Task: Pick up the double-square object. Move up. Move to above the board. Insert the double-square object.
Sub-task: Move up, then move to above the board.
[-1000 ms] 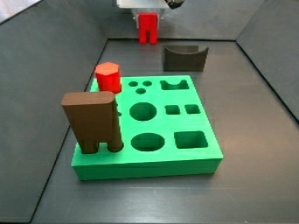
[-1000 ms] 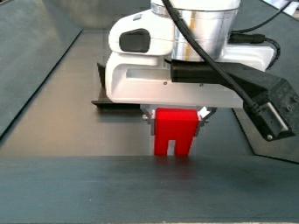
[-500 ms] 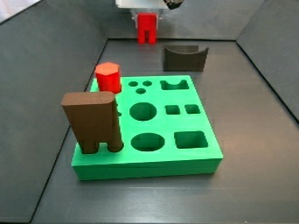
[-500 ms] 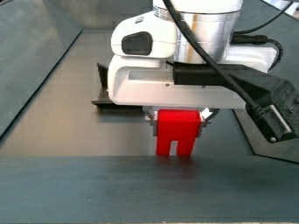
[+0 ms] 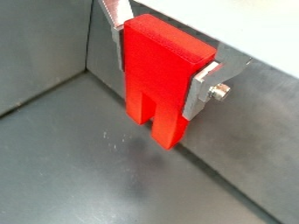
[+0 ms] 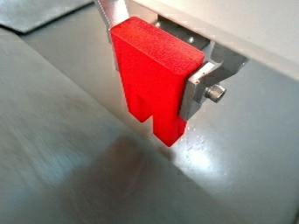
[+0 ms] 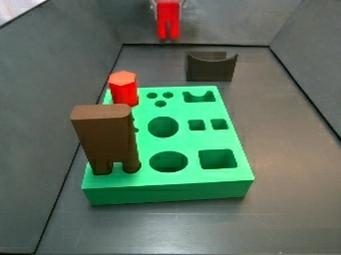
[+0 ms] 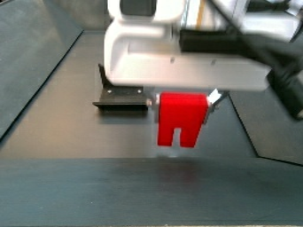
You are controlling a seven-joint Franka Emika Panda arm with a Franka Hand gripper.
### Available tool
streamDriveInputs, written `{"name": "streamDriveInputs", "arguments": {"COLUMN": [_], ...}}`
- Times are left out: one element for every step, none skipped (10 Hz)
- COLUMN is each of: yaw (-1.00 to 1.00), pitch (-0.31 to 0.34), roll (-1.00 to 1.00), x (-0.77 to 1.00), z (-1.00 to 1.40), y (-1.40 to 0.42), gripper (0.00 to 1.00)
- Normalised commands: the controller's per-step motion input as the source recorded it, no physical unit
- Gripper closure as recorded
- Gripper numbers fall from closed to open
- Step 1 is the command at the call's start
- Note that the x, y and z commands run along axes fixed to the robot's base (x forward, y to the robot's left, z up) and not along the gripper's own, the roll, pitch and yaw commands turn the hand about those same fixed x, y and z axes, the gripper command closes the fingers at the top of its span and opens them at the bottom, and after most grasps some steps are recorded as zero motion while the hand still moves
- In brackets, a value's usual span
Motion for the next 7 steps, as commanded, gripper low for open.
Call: {"name": "streamDriveInputs", "arguments": {"yaw": [-0.01,0.27,0.25,0.16,0.11,0.02,-0.02], "pitch": [0.074,-0.12,-0.09,-0.041,-0.026,-0.011,-0.003], "roll": [0.07,-0.31,-0.32,-0.34,-0.33,-0.28,-0.26], "x": [-0.02,0.25,0.25,0.24,0.23,0.21,0.2], "z": [0.23,1.0,1.0,1.0,1.0,1.0,1.0], "y": [-0.01,0.67,0.67,0.64,0.62,0.6,0.59], "gripper": [1.0,1.0,1.0,1.0,1.0,1.0,1.0]}}
